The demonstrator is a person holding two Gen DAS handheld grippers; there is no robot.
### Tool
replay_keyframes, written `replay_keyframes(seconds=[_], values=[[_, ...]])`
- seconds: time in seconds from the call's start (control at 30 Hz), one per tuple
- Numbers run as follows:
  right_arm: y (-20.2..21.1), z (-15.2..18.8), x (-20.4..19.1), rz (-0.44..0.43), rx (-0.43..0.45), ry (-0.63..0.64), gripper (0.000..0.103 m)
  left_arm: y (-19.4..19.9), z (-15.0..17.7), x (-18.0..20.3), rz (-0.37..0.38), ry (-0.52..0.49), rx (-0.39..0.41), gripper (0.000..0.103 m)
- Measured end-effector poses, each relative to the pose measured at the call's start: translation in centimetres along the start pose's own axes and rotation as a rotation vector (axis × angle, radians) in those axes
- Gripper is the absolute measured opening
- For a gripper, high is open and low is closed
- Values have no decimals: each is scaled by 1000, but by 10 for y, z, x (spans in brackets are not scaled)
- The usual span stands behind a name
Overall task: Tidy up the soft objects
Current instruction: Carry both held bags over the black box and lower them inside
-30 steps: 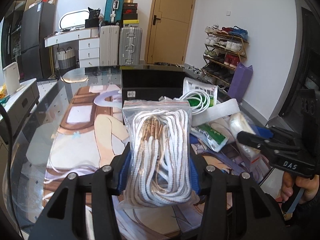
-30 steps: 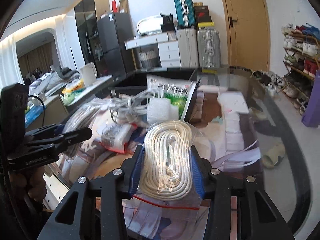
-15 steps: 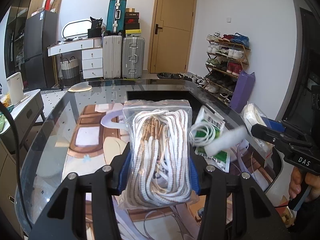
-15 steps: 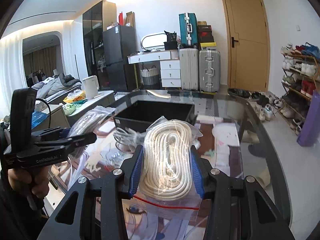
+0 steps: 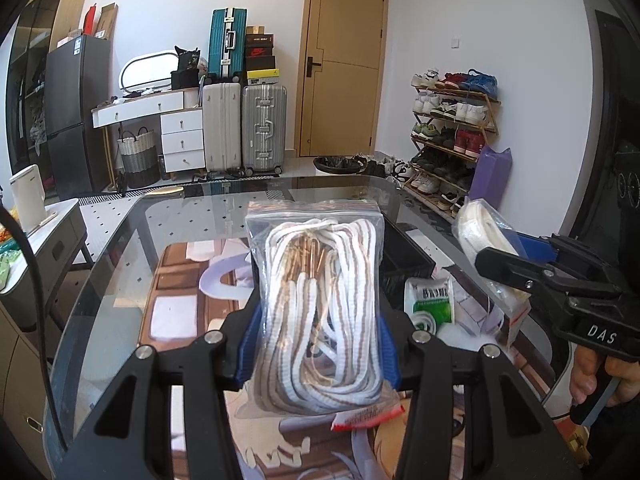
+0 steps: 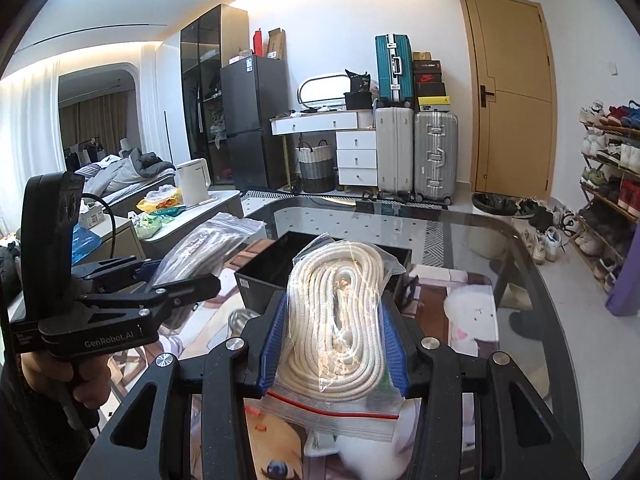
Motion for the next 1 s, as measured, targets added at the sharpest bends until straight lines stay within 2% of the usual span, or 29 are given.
replay_keyframes(seconds=[0.53,1.0], values=[[-42,-29,18,-20,-40,-11,45,-37,-25,-5,-2,-13,-48,48],[-92,-40,27,-18,-124,-15,45,-75,-28,-4,-18,-13,-188,48]])
Point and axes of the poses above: each gripper's, at about its wrist camera, not at the fingertips, and y roughly against the way its jaws point, x to its right, z to its underside, the point moved 10 cm from there along -y, roughly the way its jaws point, and after that the axes turned 9 degrees about -x, right-handed, at the moved point
